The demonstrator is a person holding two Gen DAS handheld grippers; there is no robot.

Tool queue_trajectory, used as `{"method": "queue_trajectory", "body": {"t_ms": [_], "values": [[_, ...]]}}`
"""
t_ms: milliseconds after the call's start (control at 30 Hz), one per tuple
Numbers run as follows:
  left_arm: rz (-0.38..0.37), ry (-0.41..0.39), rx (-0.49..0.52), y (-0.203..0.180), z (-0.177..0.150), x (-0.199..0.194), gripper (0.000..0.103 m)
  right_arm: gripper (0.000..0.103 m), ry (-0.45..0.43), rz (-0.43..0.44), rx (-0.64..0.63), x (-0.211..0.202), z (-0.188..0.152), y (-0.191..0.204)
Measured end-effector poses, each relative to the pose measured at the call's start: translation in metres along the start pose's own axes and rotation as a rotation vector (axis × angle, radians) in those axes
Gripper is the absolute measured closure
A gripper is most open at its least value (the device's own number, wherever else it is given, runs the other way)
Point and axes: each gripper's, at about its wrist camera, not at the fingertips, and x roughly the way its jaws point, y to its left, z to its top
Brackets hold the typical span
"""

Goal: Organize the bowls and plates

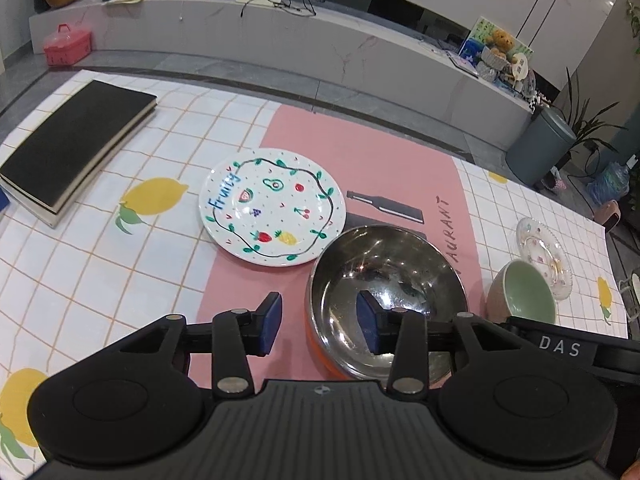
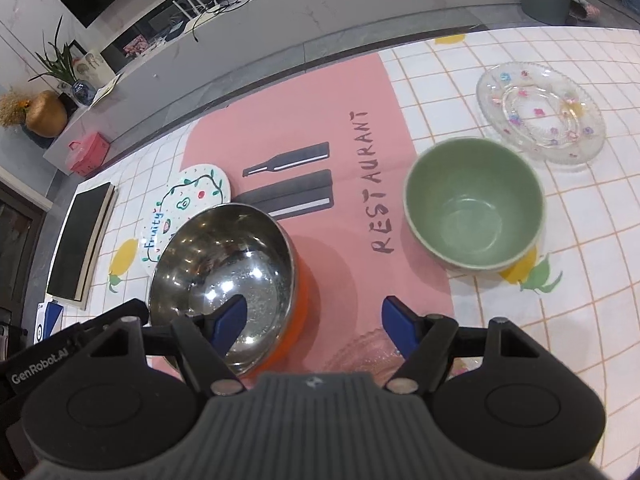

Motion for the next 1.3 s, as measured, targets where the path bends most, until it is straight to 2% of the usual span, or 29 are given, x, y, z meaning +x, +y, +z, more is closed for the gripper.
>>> {"method": "queue_trajectory", "body": {"t_ms": [100, 167, 200, 233, 300, 400, 533, 567, 633, 900, 1300], "values": [[0.008, 0.023, 0.002, -0.001, 0.001, 0.009, 0.055, 0.038, 0.012, 0.003, -0.003, 0.007, 0.002, 0.003], [0.009, 0.035, 0.005, -0.002, 0.002, 0.013, 0.055, 0.048, 0.026, 0.004, -0.008, 0.011, 0.003, 0.006], [0.013, 0.043, 0.006, -0.002, 0.003, 0.015, 0.056, 0.05, 0.034, 0.005, -0.011, 0.014, 0.003, 0.007], [0.019, 0.052, 0.005, -0.001, 0.004, 0.017, 0.059, 0.051, 0.039, 0.006, -0.012, 0.016, 0.003, 0.008], [0.027, 0.062, 0.001, 0.0, 0.005, 0.02, 0.065, 0.063, 0.053, 0.007, -0.018, 0.02, 0.003, 0.01], [0.035, 0.091, -0.01, 0.002, 0.005, 0.026, 0.075, 0.074, 0.068, 0.013, -0.016, 0.024, 0.003, 0.011], [0.045, 0.115, -0.007, 0.002, 0.005, 0.029, 0.089, 0.084, 0.079, 0.012, -0.019, 0.026, 0.002, 0.013], [0.043, 0.118, -0.006, 0.002, 0.005, 0.03, 0.09, 0.087, 0.081, 0.006, -0.018, 0.026, 0.002, 0.013], [0.04, 0.121, -0.007, 0.002, 0.006, 0.03, 0.094, 0.087, 0.084, 0.007, -0.008, 0.026, 0.002, 0.012], [0.066, 0.12, 0.01, -0.005, 0.006, 0.026, 0.095, 0.089, 0.095, -0.003, -0.006, 0.022, 0.002, 0.014], [0.051, 0.064, 0.003, -0.006, 0.003, -0.018, 0.095, 0.089, 0.074, 0.019, -0.038, -0.015, -0.012, 0.025]]}}
